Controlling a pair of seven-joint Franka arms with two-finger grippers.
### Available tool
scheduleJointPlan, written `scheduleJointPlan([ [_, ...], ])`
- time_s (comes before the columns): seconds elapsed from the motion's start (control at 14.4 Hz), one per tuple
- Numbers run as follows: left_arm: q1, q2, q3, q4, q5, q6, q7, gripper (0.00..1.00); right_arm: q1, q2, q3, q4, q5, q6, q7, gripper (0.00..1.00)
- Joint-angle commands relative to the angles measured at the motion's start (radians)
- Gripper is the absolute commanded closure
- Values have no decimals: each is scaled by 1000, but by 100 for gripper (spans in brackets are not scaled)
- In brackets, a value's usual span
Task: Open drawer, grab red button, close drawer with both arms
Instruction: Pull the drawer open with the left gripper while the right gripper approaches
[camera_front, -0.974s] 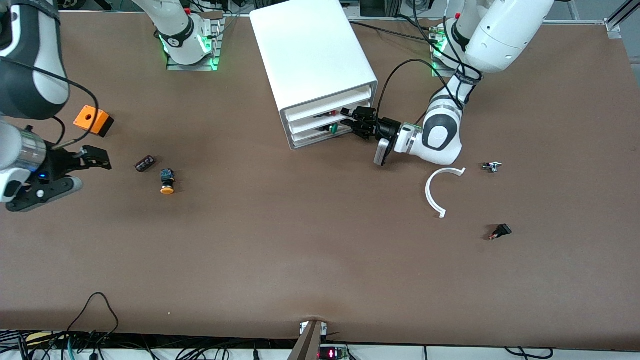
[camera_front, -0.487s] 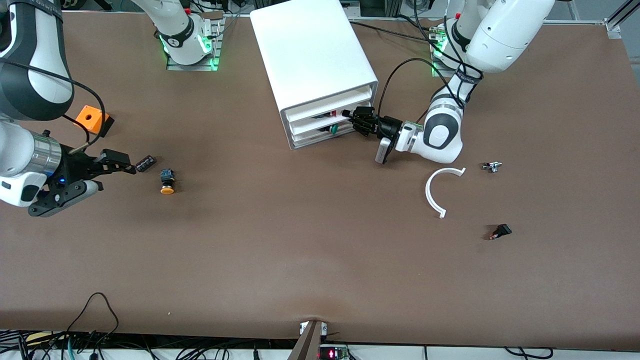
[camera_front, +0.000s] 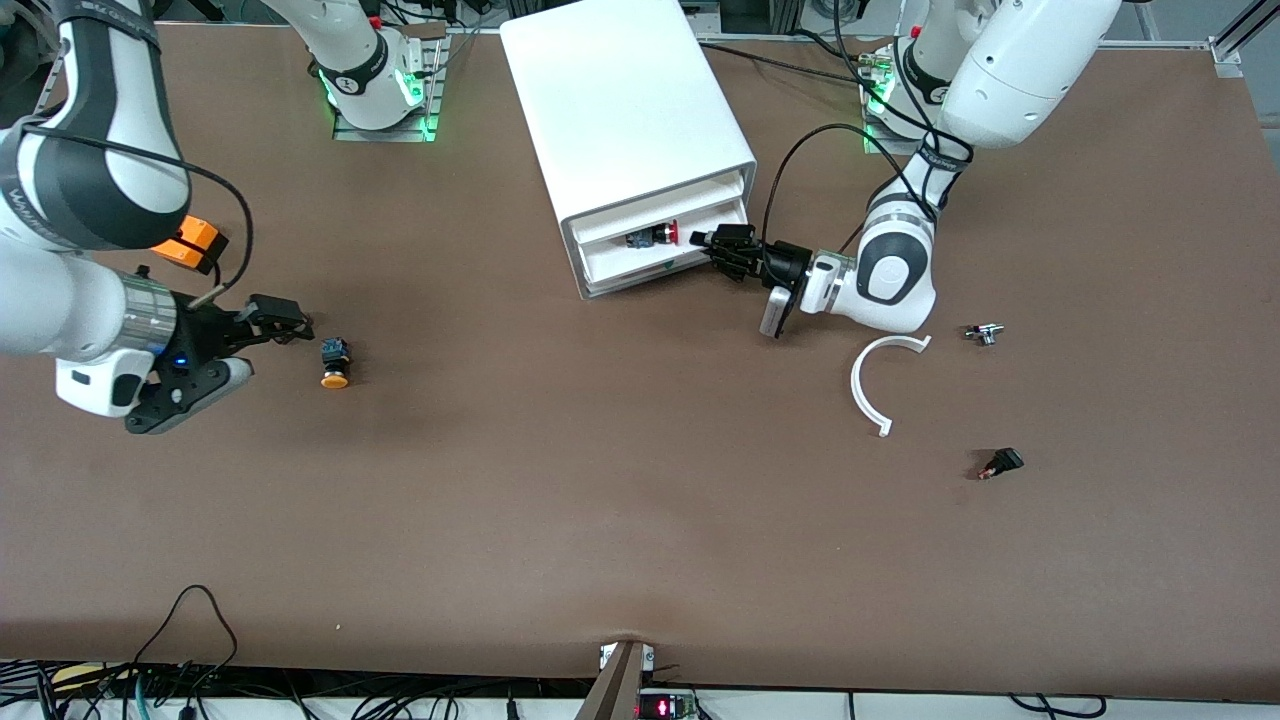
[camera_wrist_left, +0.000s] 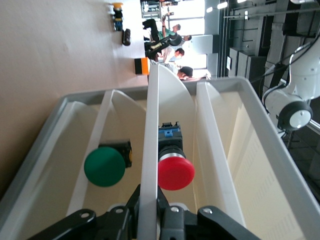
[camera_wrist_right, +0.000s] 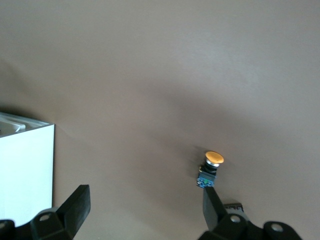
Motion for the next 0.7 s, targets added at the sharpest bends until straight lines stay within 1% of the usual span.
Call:
scheduleJointPlan([
  [0.0, 27, -7, 4, 45, -6, -4, -37, 100, 58, -4, -3, 8, 9, -6, -11, 0],
  [0.07, 32, 14, 5, 63, -5, -4, -37, 100, 68, -4, -3, 8, 10, -1, -14, 0],
  [0.21, 38, 43, 23, 105, 26, -1, -37, 100, 89, 0, -1, 48, 16, 7, -23, 0],
  [0.35, 38, 50, 39, 119, 29, -1, -39, 100, 118, 13, -3, 74, 10, 7, -54, 0],
  [0.63, 38, 80, 65, 165, 30, -1, -46, 100, 129, 27, -3, 111, 10, 46, -201, 0],
])
